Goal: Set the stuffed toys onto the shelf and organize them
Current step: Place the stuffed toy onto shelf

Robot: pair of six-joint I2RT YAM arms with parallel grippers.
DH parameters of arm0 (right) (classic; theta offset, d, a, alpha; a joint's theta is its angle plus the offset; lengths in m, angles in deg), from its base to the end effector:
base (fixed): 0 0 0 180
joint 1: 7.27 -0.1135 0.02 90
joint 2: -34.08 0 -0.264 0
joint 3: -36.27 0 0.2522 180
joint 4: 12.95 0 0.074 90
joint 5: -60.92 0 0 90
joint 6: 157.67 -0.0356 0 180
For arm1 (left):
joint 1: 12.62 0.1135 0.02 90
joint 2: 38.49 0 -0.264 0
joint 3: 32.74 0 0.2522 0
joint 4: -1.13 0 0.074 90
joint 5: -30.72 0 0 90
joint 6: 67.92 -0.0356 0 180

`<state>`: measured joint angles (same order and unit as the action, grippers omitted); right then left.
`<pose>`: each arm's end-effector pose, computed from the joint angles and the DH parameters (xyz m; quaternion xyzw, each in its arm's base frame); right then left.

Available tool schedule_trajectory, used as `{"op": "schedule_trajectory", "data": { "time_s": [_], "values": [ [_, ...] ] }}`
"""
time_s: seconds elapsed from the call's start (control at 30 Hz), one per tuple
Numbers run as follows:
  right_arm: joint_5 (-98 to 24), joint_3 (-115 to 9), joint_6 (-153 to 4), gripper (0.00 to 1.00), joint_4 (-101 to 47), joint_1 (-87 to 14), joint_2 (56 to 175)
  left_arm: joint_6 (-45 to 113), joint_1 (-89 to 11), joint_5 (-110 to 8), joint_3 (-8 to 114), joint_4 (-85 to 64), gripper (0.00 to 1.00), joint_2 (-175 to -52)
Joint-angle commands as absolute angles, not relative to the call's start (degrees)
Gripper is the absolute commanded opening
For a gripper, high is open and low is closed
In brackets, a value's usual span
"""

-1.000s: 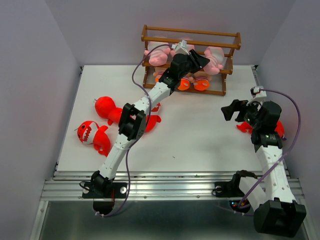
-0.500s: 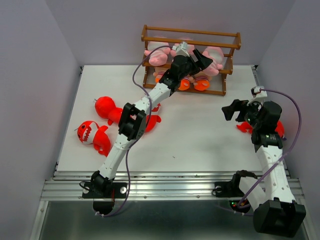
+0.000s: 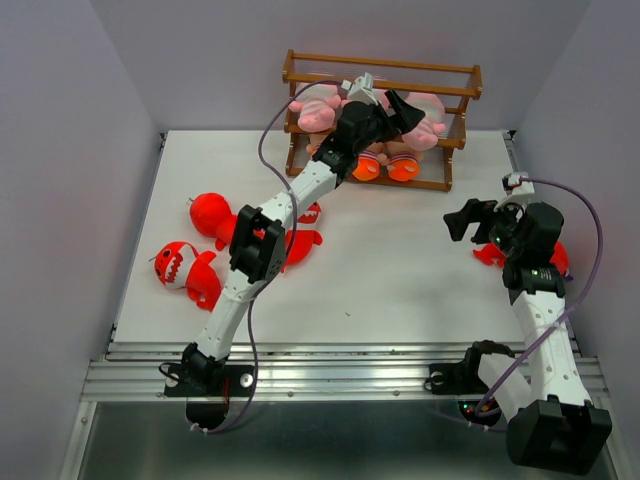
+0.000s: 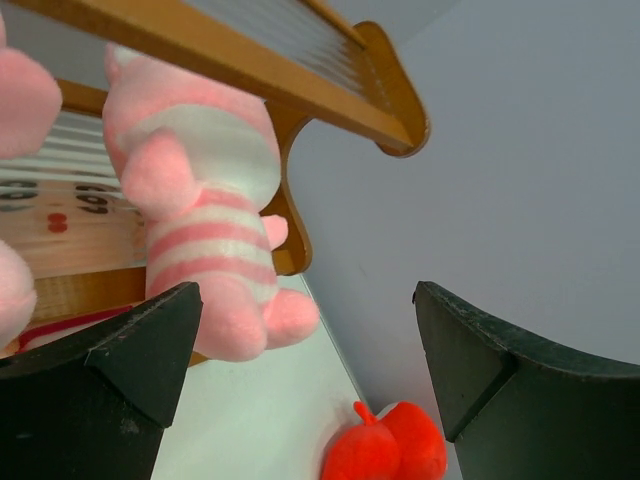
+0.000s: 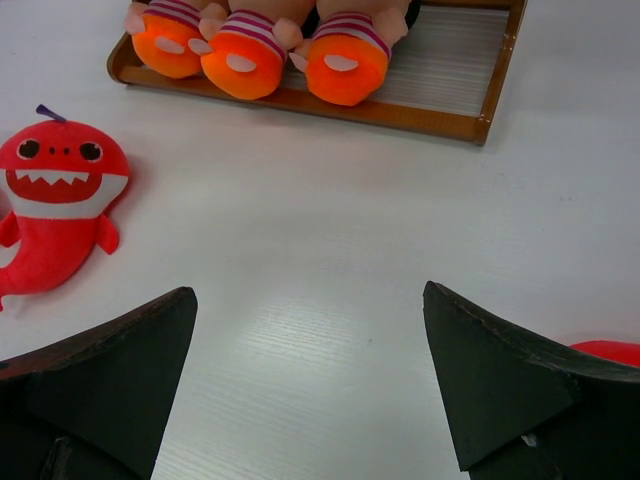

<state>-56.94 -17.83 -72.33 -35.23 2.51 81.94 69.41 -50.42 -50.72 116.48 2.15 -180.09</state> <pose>0.1949 -0.0167 0.3075 -0.0462 0.7874 0.1660 0.5919 0.4589 -0.3626 0.3273 0.0024 0.6525 -0.5474 0.5241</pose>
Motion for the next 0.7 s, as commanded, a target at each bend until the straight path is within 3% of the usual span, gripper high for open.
{"op": "schedule_trajectory", "data": {
  "time_s": [0.0,0.4,0.67],
  "values": [
    [-56.95,-17.66,-71.18,1.00,-31.72,3.02,81.19,66.38,-50.59,-51.19,115.58,3.37,0.99,-172.35],
    [-58.70,-17.57,-69.00,1.00,-31.99,3.54,81.11,57.51,-50.94,-54.88,107.41,-2.26,0.99,-162.08],
    [-75.04,-16.52,-60.64,1.00,-33.22,3.54,81.80,40.11,-50.94,-55.77,83.82,-2.53,0.99,-140.03]
  ]
}}
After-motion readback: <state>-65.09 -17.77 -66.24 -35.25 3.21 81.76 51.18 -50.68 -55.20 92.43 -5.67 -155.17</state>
